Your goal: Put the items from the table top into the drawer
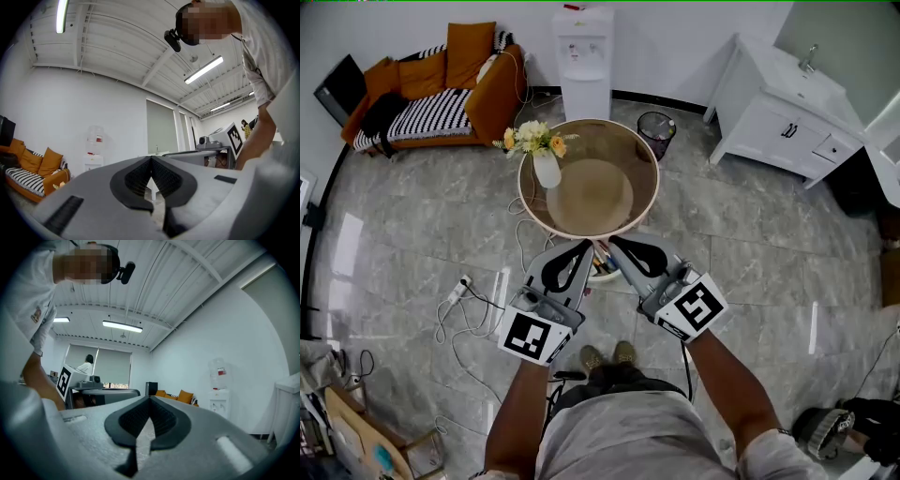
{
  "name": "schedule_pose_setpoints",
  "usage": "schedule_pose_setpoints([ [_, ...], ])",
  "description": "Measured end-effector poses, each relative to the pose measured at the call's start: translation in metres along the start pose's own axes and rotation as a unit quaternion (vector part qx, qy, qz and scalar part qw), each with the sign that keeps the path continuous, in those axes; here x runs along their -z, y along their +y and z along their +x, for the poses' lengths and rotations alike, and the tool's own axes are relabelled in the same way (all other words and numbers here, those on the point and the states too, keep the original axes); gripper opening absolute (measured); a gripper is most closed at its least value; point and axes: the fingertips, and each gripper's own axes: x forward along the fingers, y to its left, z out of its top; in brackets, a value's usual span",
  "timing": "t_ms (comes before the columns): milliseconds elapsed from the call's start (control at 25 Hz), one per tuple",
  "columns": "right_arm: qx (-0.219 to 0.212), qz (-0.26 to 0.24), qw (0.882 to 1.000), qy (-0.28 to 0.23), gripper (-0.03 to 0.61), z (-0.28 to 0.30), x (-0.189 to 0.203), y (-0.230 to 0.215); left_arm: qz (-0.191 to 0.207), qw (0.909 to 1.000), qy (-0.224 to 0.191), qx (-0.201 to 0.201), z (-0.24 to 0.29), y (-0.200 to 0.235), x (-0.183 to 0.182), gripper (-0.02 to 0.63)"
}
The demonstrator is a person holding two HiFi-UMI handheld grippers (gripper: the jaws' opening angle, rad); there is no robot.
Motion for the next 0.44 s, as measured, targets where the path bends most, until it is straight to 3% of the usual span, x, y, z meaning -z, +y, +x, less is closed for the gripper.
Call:
schedule_pose_setpoints([
  [440, 0.006, -0.001, 1.000, -0.001, -0.002, 0.0002, -0.0054, 0.0040, 0.006, 0.9999, -0.008, 0.003, -0.0051, 0.0018, -0.0092, 0.000],
])
